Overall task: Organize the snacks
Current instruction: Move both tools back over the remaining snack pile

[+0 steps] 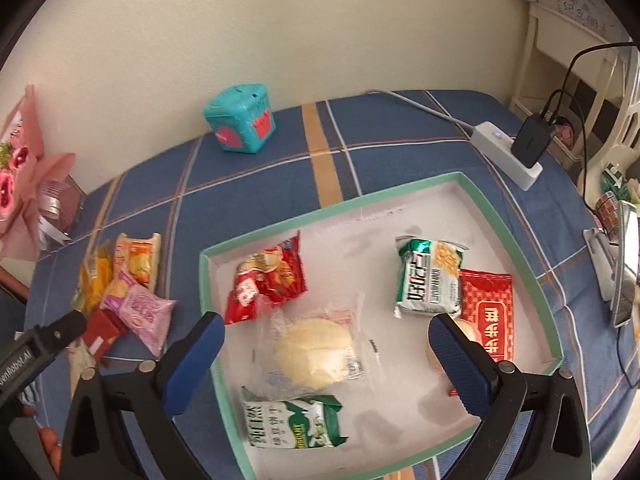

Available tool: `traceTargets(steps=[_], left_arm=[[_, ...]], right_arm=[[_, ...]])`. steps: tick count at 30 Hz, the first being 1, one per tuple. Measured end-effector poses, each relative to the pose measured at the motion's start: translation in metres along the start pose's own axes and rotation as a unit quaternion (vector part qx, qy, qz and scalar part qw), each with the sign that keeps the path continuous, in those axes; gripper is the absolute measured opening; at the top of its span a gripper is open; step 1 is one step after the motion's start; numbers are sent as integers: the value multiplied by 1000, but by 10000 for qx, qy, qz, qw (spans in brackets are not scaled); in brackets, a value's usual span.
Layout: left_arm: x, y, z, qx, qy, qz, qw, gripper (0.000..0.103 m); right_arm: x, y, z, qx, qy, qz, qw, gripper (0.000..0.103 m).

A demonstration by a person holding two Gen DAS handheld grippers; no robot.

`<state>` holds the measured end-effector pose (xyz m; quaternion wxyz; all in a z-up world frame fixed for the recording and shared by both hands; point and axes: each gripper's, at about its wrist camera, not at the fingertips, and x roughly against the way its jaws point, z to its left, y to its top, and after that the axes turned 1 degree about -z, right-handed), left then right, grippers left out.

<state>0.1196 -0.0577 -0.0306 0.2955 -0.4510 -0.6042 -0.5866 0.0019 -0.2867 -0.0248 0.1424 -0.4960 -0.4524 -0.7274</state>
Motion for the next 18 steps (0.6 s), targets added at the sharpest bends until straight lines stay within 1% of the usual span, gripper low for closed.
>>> traceTargets(steps=[3,7,9,12,14,16,18], left_arm=[[0,-3,17,137,-23,65,9999,97],[-6,-5,47,306,134,137,9993,97],[-7,-5,68,549,82,145,9984,97],[-6,-4,101,1034,280,129,9942,97],[-9,-4,119,1309,332,155,9907,97],[-12,-5,132,1518,304,218,9877,97],[-16,-5,139,1622,326,272,9858,97]], right_arm=[[0,-6,8,29,74,48,10000,103],[-1,-14,27,233,103,110,9996,103],[-2,-16,40,331,204,155,9991,103],[-2,-21,65,607,402,160,9972,103],[-2,-24,84,903,534,80,9945,103],[-2,-26,101,1165,634,35,9912,103],[-5,-27,114,1336,733,31,9883,103]])
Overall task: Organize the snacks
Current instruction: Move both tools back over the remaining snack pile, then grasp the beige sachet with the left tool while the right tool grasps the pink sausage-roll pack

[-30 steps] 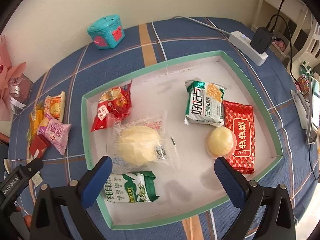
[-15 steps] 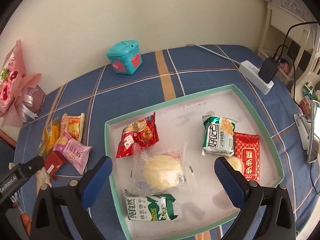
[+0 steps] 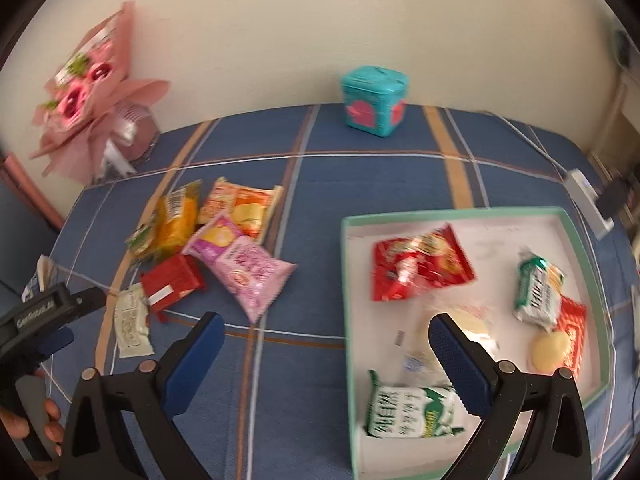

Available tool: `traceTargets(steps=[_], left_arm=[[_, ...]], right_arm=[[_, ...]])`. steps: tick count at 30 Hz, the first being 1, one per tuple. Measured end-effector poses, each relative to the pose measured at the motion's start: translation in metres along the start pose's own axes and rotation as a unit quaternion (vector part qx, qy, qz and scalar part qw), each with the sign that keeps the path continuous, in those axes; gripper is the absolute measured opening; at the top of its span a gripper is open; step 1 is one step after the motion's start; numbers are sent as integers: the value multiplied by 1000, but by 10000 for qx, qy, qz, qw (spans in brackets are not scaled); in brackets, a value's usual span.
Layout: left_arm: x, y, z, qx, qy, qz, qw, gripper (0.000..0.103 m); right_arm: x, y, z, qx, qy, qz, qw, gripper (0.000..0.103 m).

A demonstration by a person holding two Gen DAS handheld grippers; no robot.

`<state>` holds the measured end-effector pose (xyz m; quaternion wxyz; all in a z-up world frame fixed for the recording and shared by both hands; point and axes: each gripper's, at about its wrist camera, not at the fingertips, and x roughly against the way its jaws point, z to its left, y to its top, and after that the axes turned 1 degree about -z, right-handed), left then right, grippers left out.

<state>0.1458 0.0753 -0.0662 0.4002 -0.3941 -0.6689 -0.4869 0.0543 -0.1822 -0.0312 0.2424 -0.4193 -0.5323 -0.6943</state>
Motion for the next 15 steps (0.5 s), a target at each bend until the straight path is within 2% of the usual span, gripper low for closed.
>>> traceTargets(steps=[6,15], left_arm=[[-26,4,5,103,-53,303,9995,97],[-63,14,1,56,91,648,9978,91]], right_arm=[[-27,5,26,486,131,180,9986,103],[-79,24,53,1070,-95,455,9932,98]])
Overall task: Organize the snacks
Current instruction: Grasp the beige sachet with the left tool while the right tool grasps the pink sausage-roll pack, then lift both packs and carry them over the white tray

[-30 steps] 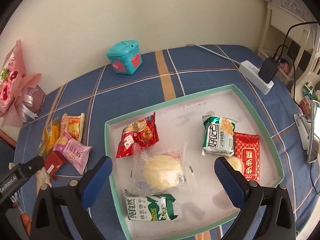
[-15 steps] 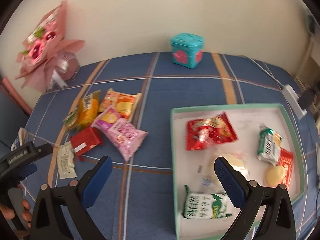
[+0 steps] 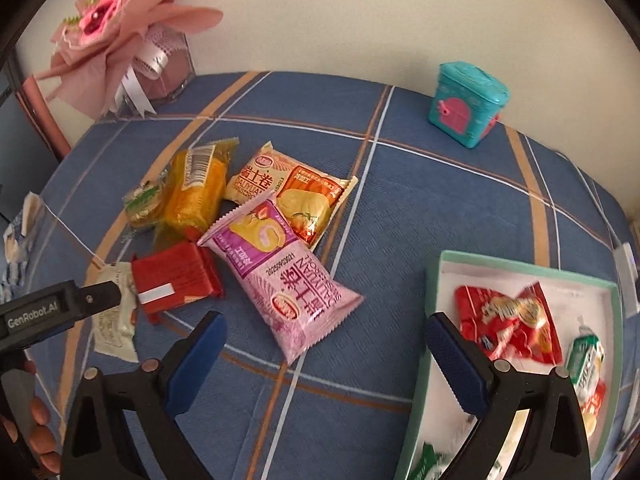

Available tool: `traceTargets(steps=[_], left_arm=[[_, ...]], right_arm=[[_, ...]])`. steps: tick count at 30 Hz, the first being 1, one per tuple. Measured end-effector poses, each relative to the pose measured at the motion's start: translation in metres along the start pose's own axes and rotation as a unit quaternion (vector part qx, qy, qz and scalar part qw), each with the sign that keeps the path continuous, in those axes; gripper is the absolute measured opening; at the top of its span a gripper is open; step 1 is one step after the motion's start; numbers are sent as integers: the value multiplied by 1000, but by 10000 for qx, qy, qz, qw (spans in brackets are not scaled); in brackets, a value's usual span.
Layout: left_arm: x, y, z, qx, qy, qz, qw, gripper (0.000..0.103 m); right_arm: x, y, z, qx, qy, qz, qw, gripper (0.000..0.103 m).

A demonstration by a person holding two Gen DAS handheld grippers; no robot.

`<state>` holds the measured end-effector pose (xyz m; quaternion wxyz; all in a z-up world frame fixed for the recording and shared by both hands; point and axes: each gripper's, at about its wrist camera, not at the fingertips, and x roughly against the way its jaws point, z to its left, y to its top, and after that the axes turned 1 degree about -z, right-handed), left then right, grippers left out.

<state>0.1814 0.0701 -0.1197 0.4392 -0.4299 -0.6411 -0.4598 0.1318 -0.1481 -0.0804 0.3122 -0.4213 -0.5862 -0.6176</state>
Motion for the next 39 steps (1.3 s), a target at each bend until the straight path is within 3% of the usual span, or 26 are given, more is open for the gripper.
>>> traceTargets(steps=[8,15,20,29,39], left_arm=[[-17,7,-10,-200,230,2,9995,90],[-19,11,-27,-425,398,-100,9983,64],[-16,7,-31,-469,391,-123,9981,56],[-13,-4,-46,-551,455,-171,9973,53],[14,-18,-46,-457,238,-357,9980,53]], right_arm=[[-27,9,11,228,-78,165,9996,88],[-30,5,11,72,37,213,9997,70],[-25,-4,4,-186,151,268,9994,66],[-11,-25,-7,-604,335,423,9967,65],[11,-52,-28,-1055,552,508,9916,63]])
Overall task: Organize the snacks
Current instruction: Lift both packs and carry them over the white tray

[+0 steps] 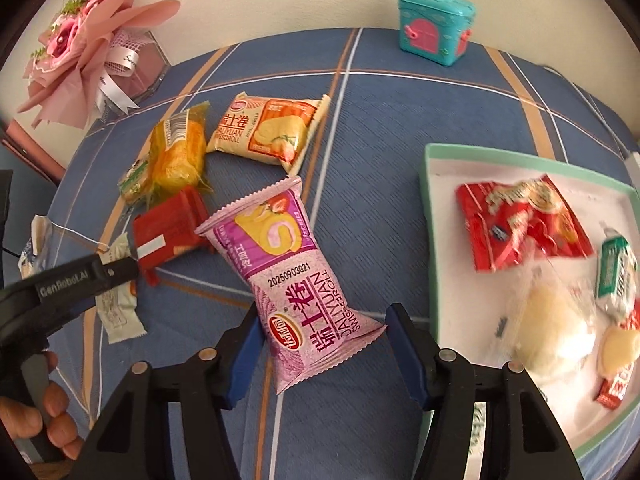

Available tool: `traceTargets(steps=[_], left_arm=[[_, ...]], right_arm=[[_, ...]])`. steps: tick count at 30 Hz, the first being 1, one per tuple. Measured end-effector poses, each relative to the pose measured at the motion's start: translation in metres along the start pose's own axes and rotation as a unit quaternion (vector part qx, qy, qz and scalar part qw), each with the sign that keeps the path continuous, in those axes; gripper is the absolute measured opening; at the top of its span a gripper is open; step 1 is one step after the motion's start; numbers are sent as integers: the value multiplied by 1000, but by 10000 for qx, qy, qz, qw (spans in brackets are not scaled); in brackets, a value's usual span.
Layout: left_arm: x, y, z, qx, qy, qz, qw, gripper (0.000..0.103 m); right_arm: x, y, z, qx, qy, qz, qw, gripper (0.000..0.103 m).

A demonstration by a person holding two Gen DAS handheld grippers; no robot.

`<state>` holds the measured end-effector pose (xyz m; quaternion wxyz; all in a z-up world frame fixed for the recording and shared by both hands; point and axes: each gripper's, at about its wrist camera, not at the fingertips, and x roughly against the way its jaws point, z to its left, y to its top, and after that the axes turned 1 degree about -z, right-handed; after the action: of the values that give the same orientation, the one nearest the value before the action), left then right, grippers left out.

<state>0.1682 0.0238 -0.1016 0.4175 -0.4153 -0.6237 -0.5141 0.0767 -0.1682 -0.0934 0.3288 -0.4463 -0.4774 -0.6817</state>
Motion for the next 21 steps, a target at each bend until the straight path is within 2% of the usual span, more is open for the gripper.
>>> traceTargets(steps=[13,21], left_arm=[[60,-1,0,-54,-245,-591,9979,53],[74,-4,-14,-168,-276,-808,9962,53]], right_arm=[[55,-23,-3,3,282,-325,9991,63],[77,-16,-9,-22,203,-570,9982,63]])
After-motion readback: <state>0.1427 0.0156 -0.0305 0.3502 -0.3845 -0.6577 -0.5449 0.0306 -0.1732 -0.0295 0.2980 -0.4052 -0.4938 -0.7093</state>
